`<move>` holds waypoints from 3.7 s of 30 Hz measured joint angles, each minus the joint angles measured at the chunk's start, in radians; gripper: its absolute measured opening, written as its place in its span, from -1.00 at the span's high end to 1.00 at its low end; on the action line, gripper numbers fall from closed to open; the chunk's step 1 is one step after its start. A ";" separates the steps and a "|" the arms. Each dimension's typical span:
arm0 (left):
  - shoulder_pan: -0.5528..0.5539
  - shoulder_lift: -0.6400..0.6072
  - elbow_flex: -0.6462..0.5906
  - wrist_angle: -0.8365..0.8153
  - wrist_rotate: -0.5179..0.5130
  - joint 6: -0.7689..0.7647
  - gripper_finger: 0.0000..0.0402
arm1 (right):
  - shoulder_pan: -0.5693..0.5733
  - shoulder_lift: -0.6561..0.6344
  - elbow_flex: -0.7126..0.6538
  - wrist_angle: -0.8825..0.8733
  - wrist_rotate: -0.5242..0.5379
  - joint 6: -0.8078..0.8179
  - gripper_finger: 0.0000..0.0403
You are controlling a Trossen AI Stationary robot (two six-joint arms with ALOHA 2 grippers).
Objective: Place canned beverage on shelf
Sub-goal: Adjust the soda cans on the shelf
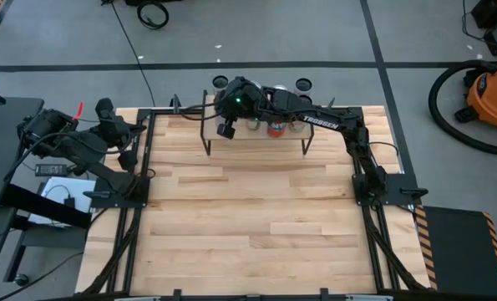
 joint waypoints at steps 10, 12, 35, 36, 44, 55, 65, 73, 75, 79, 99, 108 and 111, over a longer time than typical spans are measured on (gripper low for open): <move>0.000 0.000 0.000 0.000 0.000 0.000 0.97 | -0.016 -0.001 0.000 0.007 0.000 0.020 0.80; 0.000 0.000 0.000 0.000 0.000 0.001 0.97 | -0.016 -0.001 0.000 0.002 -0.005 0.020 0.77; 0.000 0.000 0.000 0.000 0.000 -0.001 0.97 | 0.035 -0.051 0.002 -0.019 0.145 0.010 0.55; 0.000 0.000 0.000 0.000 0.000 0.000 0.97 | 0.029 -0.051 0.002 -0.028 0.142 0.019 0.55; 0.000 0.000 0.000 0.000 0.000 0.000 0.97 | -0.011 -0.050 0.002 -0.066 0.183 0.057 0.56; 0.000 0.000 0.000 0.000 0.000 0.000 0.97 | -0.067 -0.041 0.001 -0.077 0.133 0.103 0.73; 0.000 0.000 0.000 0.000 0.000 0.000 0.97 | -0.084 -0.041 0.001 -0.086 0.063 0.121 0.94; 0.000 0.000 0.000 0.000 0.000 0.000 0.97 | -0.099 -0.039 -0.007 -0.078 0.017 0.130 0.97; 0.000 0.000 0.000 0.000 0.000 0.000 0.97 | -0.101 -0.035 -0.007 -0.077 0.007 0.129 0.97; 0.000 0.000 0.000 0.000 0.000 -0.001 0.97 | -0.105 -0.034 -0.007 -0.071 -0.010 0.127 0.97; 0.000 0.000 0.000 0.000 0.000 -0.001 0.97 | -0.107 -0.034 -0.007 -0.112 -0.070 0.162 0.97; 0.000 0.000 0.000 0.000 0.000 -0.001 0.97 | -0.074 -0.034 -0.007 -0.113 -0.073 0.177 0.97; 0.000 0.000 0.000 0.000 0.000 -0.001 0.97 | -0.064 -0.034 -0.007 -0.113 -0.048 0.177 0.97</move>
